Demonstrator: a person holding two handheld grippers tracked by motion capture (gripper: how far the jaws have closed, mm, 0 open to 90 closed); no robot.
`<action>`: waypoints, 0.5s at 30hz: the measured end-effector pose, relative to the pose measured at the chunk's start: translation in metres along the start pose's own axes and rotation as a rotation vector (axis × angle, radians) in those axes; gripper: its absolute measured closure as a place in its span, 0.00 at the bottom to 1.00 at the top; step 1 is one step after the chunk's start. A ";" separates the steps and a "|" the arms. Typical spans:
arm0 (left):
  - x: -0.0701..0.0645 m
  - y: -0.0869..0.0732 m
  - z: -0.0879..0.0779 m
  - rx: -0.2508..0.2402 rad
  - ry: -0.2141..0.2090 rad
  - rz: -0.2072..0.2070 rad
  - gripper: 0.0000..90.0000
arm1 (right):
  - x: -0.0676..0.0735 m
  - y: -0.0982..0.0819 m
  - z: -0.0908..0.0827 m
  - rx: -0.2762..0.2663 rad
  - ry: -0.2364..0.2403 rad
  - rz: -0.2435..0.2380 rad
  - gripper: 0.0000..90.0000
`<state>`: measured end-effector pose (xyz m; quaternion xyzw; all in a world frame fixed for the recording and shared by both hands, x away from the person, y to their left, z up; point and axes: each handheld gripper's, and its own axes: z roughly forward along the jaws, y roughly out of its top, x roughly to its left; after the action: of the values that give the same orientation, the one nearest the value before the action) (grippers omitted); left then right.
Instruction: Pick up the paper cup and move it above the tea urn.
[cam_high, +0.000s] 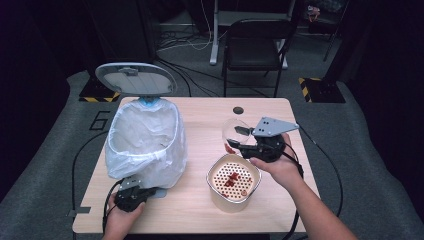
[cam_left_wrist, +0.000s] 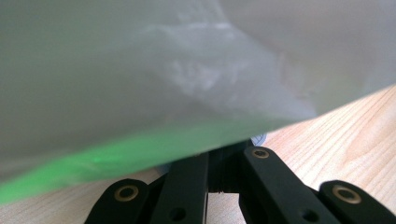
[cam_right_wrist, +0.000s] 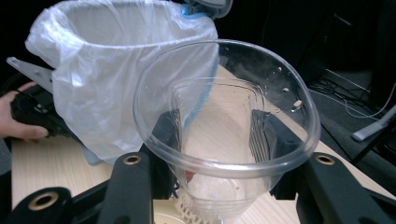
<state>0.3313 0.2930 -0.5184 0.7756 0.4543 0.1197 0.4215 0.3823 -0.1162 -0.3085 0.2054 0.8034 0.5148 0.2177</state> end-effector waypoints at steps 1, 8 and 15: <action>0.000 0.000 0.000 0.000 0.001 -0.001 1.00 | 0.001 0.002 0.001 -0.008 0.007 0.012 0.60; 0.001 0.001 0.000 0.003 -0.006 0.025 1.00 | 0.007 0.013 0.011 -0.020 0.029 0.017 0.59; 0.002 0.001 0.000 0.007 -0.006 0.030 1.00 | 0.013 0.027 0.024 -0.037 0.059 0.028 0.59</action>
<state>0.3326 0.2947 -0.5181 0.7841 0.4417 0.1222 0.4185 0.3880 -0.0806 -0.2943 0.1973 0.7967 0.5385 0.1904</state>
